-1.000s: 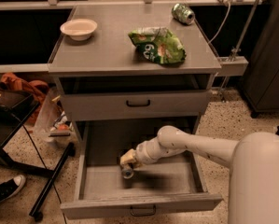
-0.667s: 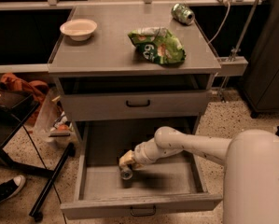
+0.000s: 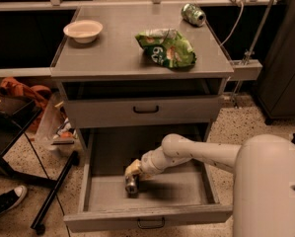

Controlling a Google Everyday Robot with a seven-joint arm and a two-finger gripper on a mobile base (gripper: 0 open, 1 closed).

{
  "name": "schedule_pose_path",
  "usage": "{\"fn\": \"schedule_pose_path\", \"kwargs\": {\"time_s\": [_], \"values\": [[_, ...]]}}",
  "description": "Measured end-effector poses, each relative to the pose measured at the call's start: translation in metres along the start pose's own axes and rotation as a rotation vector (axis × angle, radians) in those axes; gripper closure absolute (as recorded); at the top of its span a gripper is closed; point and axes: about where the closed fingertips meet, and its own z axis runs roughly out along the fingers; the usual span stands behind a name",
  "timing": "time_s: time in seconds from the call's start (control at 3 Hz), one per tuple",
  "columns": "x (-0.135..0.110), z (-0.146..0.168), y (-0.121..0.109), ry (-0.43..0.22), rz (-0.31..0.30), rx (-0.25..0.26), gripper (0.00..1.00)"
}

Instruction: Place redbull can into middle drawer

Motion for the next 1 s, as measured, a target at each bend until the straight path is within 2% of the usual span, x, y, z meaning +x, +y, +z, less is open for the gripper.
{"fn": "schedule_pose_path", "kwargs": {"time_s": [0.33,0.67,1.0], "values": [[0.0,0.0,0.0,0.0,0.0,0.0,0.0],[0.0,0.0,0.0,0.0,0.0,0.0,0.0],[0.003,-0.017,-0.008,-0.021,0.002,-0.039,0.0]]}}
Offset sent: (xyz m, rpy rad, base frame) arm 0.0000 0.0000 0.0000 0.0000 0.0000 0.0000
